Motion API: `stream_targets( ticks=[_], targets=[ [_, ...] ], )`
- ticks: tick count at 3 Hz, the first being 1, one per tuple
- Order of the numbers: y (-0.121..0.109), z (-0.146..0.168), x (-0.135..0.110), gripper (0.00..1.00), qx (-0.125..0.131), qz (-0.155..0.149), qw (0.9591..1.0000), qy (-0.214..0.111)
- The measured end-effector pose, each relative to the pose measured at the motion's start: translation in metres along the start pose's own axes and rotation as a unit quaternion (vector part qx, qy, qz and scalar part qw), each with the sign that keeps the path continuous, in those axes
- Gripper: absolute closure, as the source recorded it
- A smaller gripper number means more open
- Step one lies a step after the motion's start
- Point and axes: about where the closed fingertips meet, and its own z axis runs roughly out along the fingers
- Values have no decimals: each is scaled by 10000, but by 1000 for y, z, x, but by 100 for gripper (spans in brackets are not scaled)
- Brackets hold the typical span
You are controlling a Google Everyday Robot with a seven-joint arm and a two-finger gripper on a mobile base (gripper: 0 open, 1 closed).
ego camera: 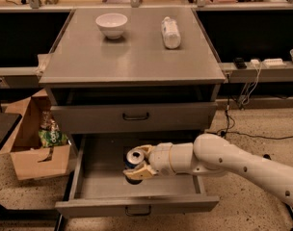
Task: Place pepsi can into middle drawer
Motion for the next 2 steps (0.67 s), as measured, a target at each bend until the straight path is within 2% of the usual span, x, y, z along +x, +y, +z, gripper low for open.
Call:
stream_targets(
  ticks=[1, 2],
  targets=[
    [0, 0, -2, 100, -8, -16, 10000, 5],
    [-13, 19, 32, 100, 133, 241, 9996, 31]
  ],
)
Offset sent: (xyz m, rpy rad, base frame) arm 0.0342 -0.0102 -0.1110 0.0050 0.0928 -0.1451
